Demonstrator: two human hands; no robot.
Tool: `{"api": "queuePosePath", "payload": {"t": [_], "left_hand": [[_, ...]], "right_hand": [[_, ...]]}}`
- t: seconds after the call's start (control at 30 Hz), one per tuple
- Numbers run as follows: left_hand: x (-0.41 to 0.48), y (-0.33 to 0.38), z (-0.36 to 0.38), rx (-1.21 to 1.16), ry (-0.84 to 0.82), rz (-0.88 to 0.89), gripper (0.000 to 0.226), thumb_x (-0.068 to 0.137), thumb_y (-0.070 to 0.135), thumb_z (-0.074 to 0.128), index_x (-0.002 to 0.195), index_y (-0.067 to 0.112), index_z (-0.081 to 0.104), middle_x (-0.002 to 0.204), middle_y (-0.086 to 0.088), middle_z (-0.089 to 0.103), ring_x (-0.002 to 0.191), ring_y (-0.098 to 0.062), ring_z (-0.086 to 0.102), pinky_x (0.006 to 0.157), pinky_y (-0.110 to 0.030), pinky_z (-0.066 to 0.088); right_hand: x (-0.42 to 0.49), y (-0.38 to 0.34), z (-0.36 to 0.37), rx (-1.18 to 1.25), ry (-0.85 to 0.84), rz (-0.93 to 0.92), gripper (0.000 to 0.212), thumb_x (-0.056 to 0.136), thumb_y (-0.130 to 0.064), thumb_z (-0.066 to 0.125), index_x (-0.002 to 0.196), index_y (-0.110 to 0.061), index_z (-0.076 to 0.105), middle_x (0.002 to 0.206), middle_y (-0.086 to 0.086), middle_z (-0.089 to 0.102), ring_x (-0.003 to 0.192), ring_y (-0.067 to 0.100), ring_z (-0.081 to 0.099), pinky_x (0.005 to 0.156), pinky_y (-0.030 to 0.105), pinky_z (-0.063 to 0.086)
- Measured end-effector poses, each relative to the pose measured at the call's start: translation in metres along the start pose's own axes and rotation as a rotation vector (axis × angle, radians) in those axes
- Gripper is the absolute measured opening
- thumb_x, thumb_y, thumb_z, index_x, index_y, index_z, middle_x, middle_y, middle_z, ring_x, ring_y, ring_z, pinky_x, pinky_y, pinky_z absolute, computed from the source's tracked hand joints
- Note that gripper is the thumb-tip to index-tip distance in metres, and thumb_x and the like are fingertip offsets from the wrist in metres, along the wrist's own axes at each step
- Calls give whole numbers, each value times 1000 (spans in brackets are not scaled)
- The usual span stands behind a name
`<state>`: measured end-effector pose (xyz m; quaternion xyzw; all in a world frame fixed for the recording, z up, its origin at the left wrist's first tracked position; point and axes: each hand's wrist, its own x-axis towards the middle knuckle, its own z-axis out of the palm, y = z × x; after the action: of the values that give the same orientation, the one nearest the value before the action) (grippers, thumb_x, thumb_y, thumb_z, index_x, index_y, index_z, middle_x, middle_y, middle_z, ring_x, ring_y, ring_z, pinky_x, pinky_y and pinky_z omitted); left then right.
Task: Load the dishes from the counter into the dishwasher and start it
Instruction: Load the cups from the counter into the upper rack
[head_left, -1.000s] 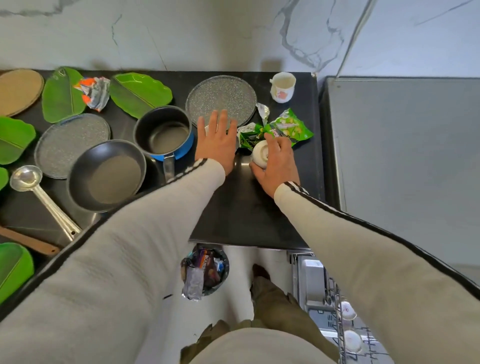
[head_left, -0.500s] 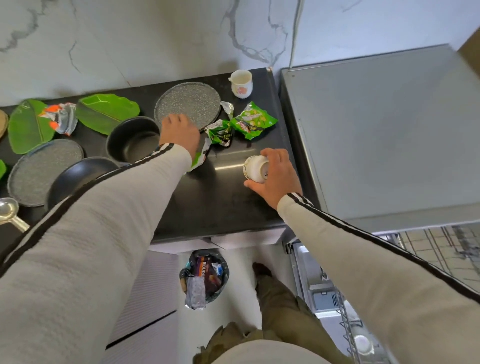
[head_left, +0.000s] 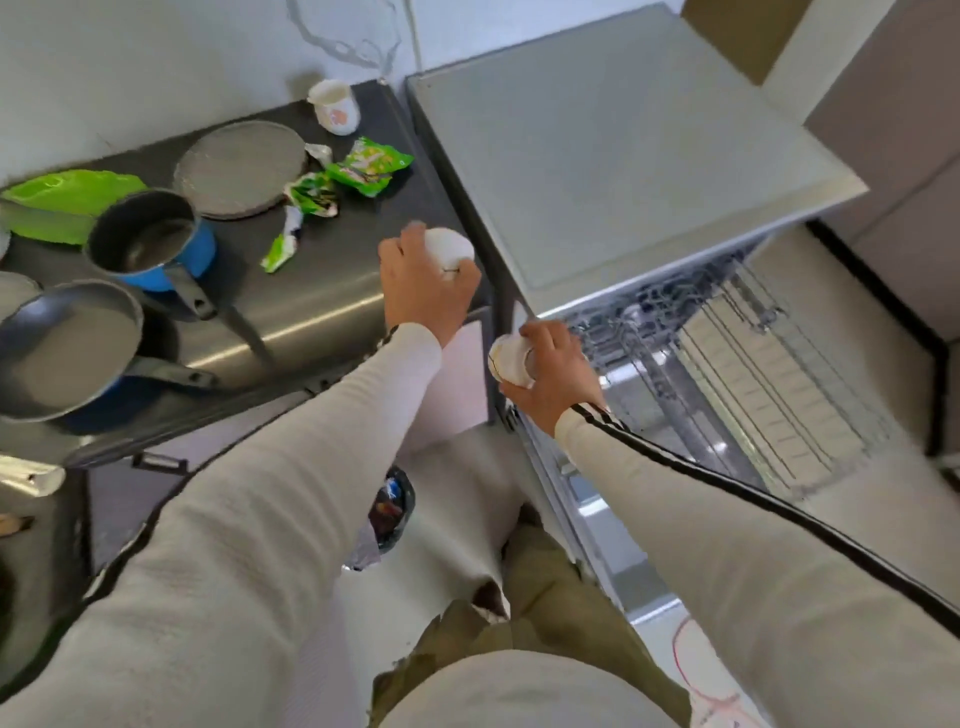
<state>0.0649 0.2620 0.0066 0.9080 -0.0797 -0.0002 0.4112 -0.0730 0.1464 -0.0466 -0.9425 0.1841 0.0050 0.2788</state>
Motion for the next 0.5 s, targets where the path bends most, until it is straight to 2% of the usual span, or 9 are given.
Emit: {"api": "queuePosePath", "payload": {"t": [0.1,0.17,0.23,0.33,0.43,0.5], "left_hand": [[-54,26,47,-135,-179,-48,64,75,37,71,130,17,45,126,-5,50,103,-25,58,92,-35,52],[-88,37,79,-139,-279,-39,64,73,38,73,127,21,44,123,0,50,100,-22,60,90,-39,55],[-121,43,112,-83,-363,-6,71,72,40,75,133,24,42,125,5,46,105,-22,60,92,-40,55],[-164,47,161,84,-495,101,83,77,39,75,146,22,33,139,-3,36,112,-26,57,97,-37,51],[-195,45,209,210,-594,134,73,80,33,75,143,20,40,140,-5,33,113,-29,56,96,-35,47],[-212,41,240,266,-587,132,70,77,31,79,136,20,45,139,-5,34,111,-31,58,96,-39,50]], "right_hand": [[-43,56,-8,-63,-4,106,71,79,-38,77,138,-23,40,140,1,41,128,25,40,95,43,48],[-67,92,-19,-76,0,182,70,79,-35,76,137,-24,39,140,0,41,128,26,41,93,46,50],[-89,128,-32,-97,-3,239,68,81,-33,75,137,-25,38,141,-1,40,127,26,42,92,48,51],[-115,184,-51,-141,-33,326,70,83,-39,74,140,-28,35,143,0,42,122,31,50,90,46,52],[-135,244,-66,-164,-65,393,72,82,-46,74,141,-32,35,142,2,44,112,35,58,86,45,52],[-143,284,-69,-147,-109,412,70,83,-44,74,141,-36,36,144,2,41,115,35,56,90,46,49]]}}
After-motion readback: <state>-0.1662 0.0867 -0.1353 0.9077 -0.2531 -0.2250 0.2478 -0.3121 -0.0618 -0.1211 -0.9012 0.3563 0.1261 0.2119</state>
